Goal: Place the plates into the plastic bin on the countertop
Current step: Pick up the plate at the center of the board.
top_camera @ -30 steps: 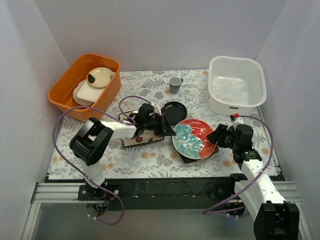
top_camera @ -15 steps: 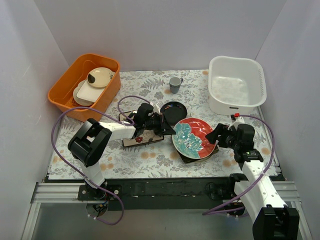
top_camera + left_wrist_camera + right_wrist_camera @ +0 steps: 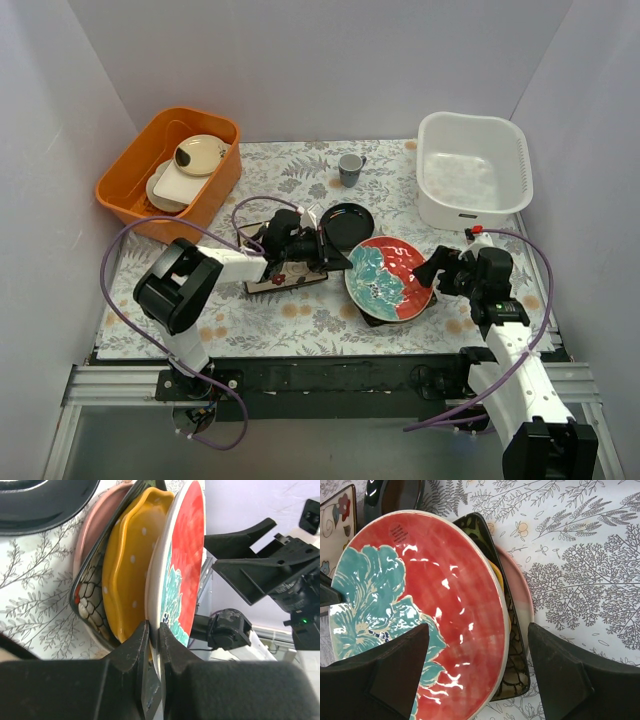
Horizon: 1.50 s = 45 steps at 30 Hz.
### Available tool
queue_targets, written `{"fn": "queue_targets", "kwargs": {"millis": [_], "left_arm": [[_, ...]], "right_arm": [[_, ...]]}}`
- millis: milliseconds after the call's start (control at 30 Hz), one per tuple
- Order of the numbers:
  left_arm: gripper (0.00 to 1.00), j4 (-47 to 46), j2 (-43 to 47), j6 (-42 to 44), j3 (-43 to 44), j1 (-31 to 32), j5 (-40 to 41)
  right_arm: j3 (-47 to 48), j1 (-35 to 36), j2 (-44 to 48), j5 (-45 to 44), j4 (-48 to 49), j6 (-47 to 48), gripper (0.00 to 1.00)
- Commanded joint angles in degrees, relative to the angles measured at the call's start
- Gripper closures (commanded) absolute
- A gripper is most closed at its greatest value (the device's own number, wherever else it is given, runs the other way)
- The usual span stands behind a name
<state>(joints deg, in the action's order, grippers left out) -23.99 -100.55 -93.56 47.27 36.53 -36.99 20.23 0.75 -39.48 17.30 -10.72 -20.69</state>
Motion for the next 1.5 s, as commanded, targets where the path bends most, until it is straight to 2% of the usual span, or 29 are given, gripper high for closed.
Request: {"fn": "queue_targets", "kwargs": {"millis": [0, 300, 700, 1167, 1467], "left_arm": [[1.00, -11.60, 7.03, -5.57, -2.09, -1.99, -7.21], [1.00, -14.32, 5.72, -6.99, -3.32, -2.87, -8.53], [1.00, -23.91, -4.29, -12.35, -1.48, -2.70, -13.10], [1.00, -22.42, -8.60, -10.24, 5.03, 0.11, -14.34], [1.00, -26.45, -11.15, -12.44, 5.03, 0.64, -14.16]], "right_arm": [[0.87, -0.23, -1.21, 2.03, 2.01, -0.14, 0.14], [-1.68, -2.95, -4.55, 8.45, 4.66, -1.11, 0.15], [-4.50, -4.09, -1.65, 10.65, 4.83, -2.16, 0.16], [-4.94, -5.32, 0.73, 11.18, 2.90, -2.51, 0.16], [-5.02, -6.03, 1.07, 13.55, 2.72, -3.48, 0.16]]}}
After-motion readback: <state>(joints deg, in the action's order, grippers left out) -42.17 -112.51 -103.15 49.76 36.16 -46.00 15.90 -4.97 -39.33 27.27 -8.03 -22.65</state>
